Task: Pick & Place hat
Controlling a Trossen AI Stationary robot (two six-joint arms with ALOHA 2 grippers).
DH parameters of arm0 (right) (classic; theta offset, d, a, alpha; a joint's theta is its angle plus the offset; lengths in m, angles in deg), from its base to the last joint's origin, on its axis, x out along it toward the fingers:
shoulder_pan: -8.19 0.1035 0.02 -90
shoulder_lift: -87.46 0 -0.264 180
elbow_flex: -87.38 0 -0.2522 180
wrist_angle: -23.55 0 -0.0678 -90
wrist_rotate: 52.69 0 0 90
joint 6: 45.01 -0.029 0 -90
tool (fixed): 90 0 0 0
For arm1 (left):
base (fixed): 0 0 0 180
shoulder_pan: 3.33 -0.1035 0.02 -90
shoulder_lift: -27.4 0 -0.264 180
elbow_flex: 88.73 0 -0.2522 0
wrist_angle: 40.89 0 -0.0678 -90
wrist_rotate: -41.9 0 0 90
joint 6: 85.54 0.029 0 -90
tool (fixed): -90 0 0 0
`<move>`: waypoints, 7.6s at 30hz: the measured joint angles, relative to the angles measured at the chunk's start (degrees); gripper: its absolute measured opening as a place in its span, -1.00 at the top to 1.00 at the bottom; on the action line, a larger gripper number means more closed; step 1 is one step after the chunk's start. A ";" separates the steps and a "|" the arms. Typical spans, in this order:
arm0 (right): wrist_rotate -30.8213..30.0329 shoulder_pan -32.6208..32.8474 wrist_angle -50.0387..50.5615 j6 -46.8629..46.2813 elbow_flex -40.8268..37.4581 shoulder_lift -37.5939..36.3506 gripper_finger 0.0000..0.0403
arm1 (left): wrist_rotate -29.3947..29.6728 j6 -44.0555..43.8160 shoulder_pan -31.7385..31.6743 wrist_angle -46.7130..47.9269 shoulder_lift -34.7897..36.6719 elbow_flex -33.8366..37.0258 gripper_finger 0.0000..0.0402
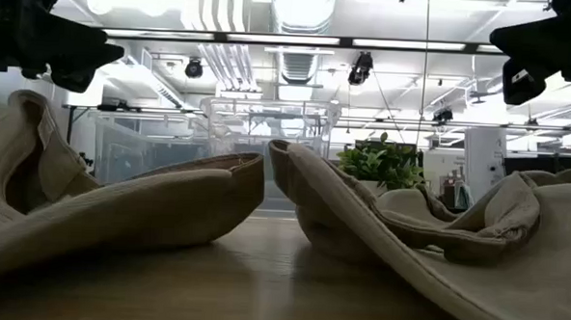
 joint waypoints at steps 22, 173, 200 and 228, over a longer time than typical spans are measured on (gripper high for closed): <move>0.00 0.00 0.02 0.00 0.00 -0.02 0.96 | 0.00 0.00 -0.02 -0.02 0.00 0.00 0.18; -0.13 -0.98 109.94 -11.21 77.12 86.18 0.95 | -0.06 0.00 0.00 -1.07 -0.48 0.13 0.18; -11.47 3.45 112.83 3.88 93.09 84.15 0.94 | 2.78 -1.03 -0.02 -5.79 -0.64 0.21 0.18; -16.68 0.37 103.84 24.17 98.36 84.19 0.94 | 0.85 -16.53 0.00 -21.73 -1.00 0.02 0.18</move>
